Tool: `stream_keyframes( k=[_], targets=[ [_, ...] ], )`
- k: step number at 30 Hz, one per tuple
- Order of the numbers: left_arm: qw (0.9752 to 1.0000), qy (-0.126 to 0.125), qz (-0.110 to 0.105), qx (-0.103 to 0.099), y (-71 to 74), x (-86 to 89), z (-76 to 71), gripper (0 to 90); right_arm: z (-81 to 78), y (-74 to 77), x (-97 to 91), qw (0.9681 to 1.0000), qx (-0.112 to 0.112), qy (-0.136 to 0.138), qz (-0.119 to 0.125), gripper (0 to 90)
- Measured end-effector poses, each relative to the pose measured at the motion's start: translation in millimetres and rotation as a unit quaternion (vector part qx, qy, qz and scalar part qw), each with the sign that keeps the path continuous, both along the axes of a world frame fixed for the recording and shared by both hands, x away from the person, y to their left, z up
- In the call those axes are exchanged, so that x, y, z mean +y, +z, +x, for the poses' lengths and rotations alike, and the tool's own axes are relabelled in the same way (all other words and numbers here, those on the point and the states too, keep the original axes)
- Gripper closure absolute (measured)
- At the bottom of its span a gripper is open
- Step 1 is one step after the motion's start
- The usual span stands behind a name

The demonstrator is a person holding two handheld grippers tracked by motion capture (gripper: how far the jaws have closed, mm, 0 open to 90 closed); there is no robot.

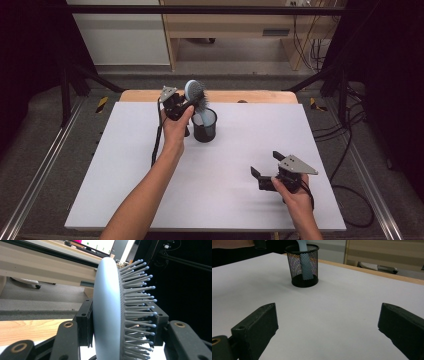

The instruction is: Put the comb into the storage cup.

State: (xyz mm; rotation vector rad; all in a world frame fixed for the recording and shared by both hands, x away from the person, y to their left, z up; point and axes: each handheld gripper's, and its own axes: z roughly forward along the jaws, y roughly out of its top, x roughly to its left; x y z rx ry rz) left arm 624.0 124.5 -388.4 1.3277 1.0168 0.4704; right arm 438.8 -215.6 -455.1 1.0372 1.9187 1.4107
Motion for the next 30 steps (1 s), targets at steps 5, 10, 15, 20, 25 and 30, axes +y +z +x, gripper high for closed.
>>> stream_keyframes(
  k=[5, 10, 15, 20, 25, 30],
  targets=[
    [1.0000, -0.001, 0.004, 0.004, -2.9, 0.9, 0.1, 48.9, 0.1, -0.1, 0.2, 1.0000, 0.001, 0.000, 0.000, 3.0],
    [1.0000, 0.000, 0.001, 0.004, -3.6, 2.0, 0.0, 48.7, 0.3, -0.3, 0.5, 1.0000, 0.001, 0.001, -0.002, 3.0],
    [0.9999, 0.004, 0.000, 0.010, -4.1, 5.7, 1.1, 47.7, 0.3, -0.3, 0.6, 1.0000, 0.000, 0.002, -0.003, 3.1],
    [0.9998, 0.008, -0.002, 0.018, -4.9, 10.4, 3.3, 46.2, 0.1, -0.3, 0.8, 1.0000, 0.001, 0.002, -0.003, 3.1],
    [0.9995, 0.014, -0.008, 0.028, -6.6, 15.9, 5.5, 44.7, 0.6, -0.5, 1.0, 1.0000, 0.001, 0.003, -0.004, 3.1],
    [0.9992, 0.018, -0.009, 0.034, -8.3, 19.8, 6.5, 42.9, 0.5, -0.5, 1.1, 1.0000, 0.002, 0.003, -0.003, 3.1]
  ],
)
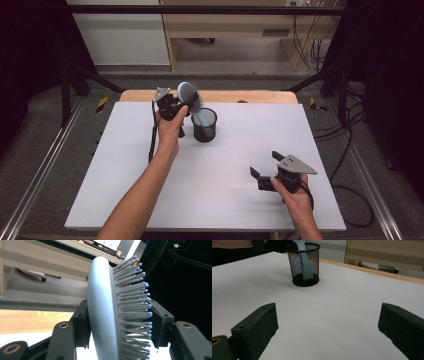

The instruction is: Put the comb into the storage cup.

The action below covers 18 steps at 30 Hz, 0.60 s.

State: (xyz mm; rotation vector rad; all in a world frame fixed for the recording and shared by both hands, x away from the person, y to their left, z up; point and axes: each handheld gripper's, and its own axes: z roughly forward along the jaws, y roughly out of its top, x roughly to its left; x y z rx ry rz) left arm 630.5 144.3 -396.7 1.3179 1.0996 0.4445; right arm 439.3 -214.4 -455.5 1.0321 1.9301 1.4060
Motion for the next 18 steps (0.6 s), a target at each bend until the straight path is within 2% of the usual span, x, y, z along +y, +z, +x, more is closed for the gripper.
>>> stream_keyframes(
  k=[10, 18],
  targets=[
    [1.0000, -0.003, 0.003, 0.007, -1.4, 4.1, 1.8, 36.0, 0.0, 0.0, 0.4, 1.0000, -0.001, 0.001, 0.000, 3.1],
    [0.9997, -0.006, 0.025, 0.003, -1.1, 2.6, 0.7, 29.7, 0.1, -0.1, 0.4, 1.0000, -0.001, 0.000, -0.002, 3.1]
  ],
)
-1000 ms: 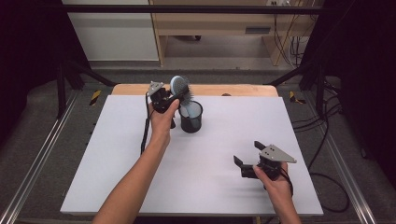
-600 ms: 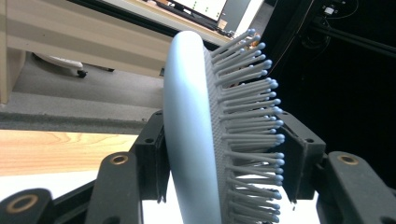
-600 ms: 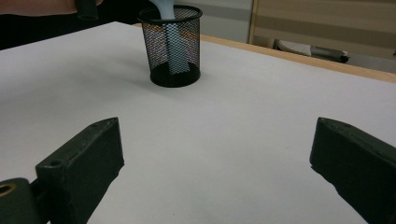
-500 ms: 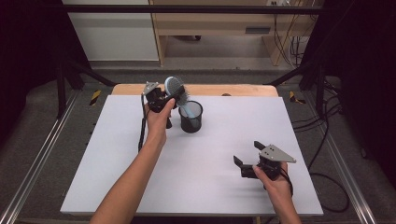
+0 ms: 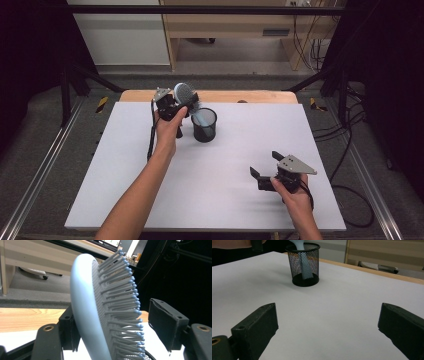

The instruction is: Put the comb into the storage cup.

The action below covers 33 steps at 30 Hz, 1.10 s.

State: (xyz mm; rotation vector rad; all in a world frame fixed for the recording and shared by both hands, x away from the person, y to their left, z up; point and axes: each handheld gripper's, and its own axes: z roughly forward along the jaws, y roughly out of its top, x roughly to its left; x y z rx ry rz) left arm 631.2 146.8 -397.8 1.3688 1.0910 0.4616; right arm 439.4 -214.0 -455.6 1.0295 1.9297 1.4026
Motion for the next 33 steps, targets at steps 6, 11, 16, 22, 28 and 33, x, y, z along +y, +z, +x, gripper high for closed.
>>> stream_keyframes(
  k=[6, 11, 16, 22, 28, 33],
  targets=[
    [1.0000, 0.000, 0.003, -0.001, 0.5, 0.2, -0.3, 26.7, -0.1, 0.1, 0.0, 1.0000, 0.000, 0.000, 0.000, 3.0],
    [1.0000, -0.004, 0.005, 0.002, -0.4, 0.4, 0.1, 24.5, -0.1, 0.0, 0.4, 1.0000, 0.000, 0.002, 0.000, 3.1],
    [1.0000, -0.001, 0.007, 0.001, -0.4, -1.2, -0.1, 21.5, -0.1, 0.0, 0.8, 1.0000, 0.000, 0.003, 0.000, 3.1],
    [0.9998, 0.007, 0.014, 0.008, -0.9, -1.8, -0.2, 15.4, 0.3, -0.5, 1.0, 1.0000, 0.003, 0.002, -0.002, 3.0],
    [0.9997, 0.011, 0.019, 0.013, -1.2, -2.2, -0.4, 6.4, 0.2, -0.9, 2.0, 1.0000, 0.003, 0.003, -0.004, 3.1],
    [0.9996, 0.010, 0.024, 0.013, -0.7, -2.5, -1.2, 4.2, 0.5, -1.1, 2.2, 1.0000, 0.005, 0.003, -0.005, 3.1]
  ],
)
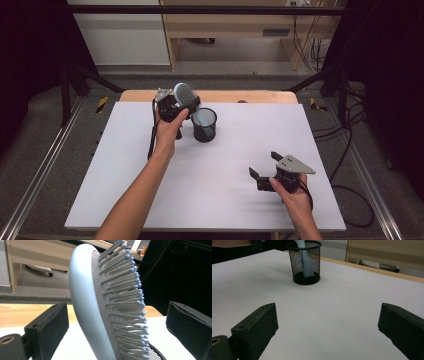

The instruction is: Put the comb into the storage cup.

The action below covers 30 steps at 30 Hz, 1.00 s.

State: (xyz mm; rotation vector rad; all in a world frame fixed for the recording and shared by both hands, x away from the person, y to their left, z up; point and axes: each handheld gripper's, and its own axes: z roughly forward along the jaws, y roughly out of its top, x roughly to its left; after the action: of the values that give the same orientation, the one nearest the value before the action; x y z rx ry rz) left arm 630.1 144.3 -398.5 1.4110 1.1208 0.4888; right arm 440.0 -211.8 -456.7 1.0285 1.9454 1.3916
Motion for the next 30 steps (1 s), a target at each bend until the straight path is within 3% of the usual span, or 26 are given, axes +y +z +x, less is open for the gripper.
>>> stream_keyframes(
  k=[30],
  targets=[
    [0.9995, -0.004, 0.023, -0.019, -1.0, 2.5, -4.7, 3.3, 0.6, -0.5, -0.1, 1.0000, 0.003, 0.000, -0.001, 3.1]
  ],
)
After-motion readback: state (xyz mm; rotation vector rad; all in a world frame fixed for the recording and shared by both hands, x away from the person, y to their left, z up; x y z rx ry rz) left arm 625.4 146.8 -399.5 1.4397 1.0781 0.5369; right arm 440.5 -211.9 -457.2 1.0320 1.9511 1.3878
